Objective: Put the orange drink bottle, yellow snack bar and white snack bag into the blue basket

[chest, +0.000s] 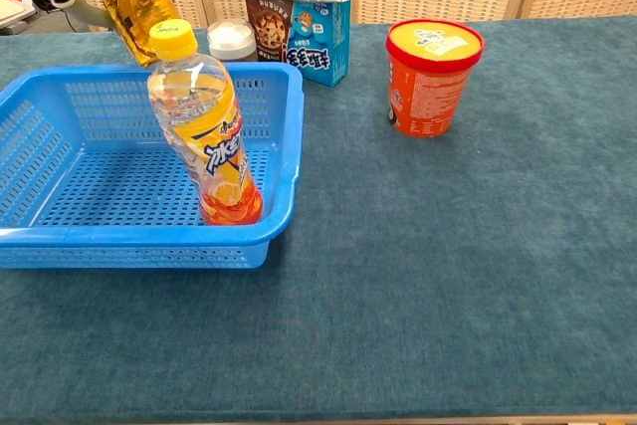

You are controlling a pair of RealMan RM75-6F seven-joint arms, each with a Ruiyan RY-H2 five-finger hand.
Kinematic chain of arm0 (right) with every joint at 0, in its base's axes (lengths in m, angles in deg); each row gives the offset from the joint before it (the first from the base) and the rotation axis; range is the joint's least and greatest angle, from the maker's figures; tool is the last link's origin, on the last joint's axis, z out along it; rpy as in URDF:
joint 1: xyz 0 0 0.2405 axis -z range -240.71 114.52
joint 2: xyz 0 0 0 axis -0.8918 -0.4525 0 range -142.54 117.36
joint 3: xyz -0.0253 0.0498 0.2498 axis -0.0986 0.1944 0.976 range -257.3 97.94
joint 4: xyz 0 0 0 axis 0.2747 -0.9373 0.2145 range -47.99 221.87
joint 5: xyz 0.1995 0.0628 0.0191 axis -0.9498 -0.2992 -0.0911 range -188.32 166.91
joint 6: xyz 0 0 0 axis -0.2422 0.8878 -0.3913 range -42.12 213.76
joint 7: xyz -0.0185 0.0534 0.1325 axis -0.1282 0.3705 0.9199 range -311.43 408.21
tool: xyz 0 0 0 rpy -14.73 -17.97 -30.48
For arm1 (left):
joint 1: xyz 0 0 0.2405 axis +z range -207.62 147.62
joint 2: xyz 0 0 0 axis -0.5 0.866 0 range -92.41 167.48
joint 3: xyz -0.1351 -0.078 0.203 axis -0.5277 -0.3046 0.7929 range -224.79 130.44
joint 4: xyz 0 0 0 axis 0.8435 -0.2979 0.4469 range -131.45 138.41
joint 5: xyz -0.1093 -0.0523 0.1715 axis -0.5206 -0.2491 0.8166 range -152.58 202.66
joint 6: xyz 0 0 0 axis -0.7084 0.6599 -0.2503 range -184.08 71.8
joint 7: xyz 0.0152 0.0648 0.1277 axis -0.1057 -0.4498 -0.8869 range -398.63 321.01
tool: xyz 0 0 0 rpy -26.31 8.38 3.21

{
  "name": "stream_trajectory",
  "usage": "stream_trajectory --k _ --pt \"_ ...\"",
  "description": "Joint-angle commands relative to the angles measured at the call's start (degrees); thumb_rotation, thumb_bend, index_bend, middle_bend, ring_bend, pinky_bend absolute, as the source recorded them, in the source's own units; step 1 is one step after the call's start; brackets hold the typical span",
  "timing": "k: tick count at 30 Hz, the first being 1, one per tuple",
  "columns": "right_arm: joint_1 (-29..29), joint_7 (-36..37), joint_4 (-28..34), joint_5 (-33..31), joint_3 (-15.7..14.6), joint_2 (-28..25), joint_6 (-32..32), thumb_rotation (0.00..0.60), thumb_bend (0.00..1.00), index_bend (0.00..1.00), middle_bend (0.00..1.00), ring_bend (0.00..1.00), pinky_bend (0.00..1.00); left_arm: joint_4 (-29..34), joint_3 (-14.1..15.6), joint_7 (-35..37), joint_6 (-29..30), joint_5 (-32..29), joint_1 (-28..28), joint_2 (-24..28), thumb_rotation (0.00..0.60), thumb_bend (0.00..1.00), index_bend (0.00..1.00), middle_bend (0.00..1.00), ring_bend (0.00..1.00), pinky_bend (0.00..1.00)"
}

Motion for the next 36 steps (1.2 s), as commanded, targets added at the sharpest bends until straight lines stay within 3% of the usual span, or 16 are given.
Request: stream_trajectory --k 1,10,15,23,28,36 --pt "0.04 0.09 0.07 0.05 -0.01 -0.04 0.07 0.6 0.16 0.11 0.0 0.0 0.13 1.54 0.44 1.46 -0.26 1.23 0.62 1.26 0.6 0.5 0.85 0.6 0.54 0.48" --pt "-0.05 -0.25 0.1 0.25 -0.21 0.24 0.11 0.6 0.16 0.11 0.0 0.0 0.13 4.3 1.7 3.91 -0.28 5.11 2.18 4.21 0.6 0.46 0.83 0.57 0.54 0.48" --pt "-0.1 -0.55 0.18 0.39 -0.27 0.37 0.24 0.6 0.16 0.11 0.0 0.0 0.13 4.82 2.4 6.69 0.1 8.55 2.92 5.63 0.6 0.41 0.75 0.39 0.44 0.48" --pt "-0.18 -0.75 0.16 0.47 -0.35 0.57 0.29 0.6 0.16 0.11 0.0 0.0 0.13 4.66 3.56 9.57 1.42 13.24 3.94 6.99 0.6 0.33 0.65 0.27 0.33 0.45" --pt "-0.21 -0.85 0.11 0.49 -0.34 0.67 0.37 0.6 0.16 0.11 0.0 0.0 0.13 4.39 3.87 9.95 2.15 14.23 4.47 7.29 0.6 0.28 0.53 0.16 0.22 0.36" --pt "-0.26 -0.91 0.11 0.46 -0.33 0.72 0.35 0.6 0.16 0.11 0.0 0.0 0.13 3.9 4.54 9.7 1.72 14.35 5.05 7.41 0.6 0.18 0.26 0.0 0.03 0.18"
